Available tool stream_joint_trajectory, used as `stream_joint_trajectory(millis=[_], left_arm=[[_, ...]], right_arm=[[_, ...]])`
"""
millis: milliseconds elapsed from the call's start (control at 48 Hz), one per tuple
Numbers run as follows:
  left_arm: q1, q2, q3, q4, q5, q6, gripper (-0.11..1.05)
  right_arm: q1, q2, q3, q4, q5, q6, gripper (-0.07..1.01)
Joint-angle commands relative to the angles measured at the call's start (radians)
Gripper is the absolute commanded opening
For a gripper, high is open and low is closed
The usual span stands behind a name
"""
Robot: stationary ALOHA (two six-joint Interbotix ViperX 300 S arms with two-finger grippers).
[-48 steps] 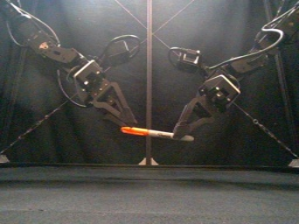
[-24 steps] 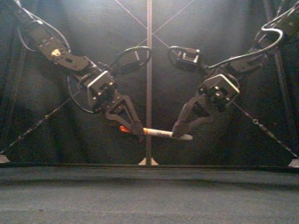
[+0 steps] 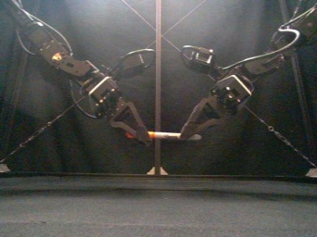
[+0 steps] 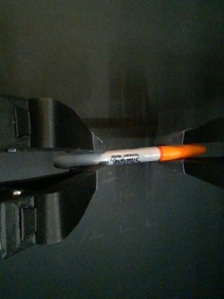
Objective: Uncap the pen
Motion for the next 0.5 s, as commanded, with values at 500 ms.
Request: stream_joint_trajectory(millis=[500], left_arm=[[0.038,-0.255,0.225,0.005,-0.003,0.0,0.44]], right_arm=[[-0.052,-0.233,0.204,0.014,-0.058,0.009,0.47]])
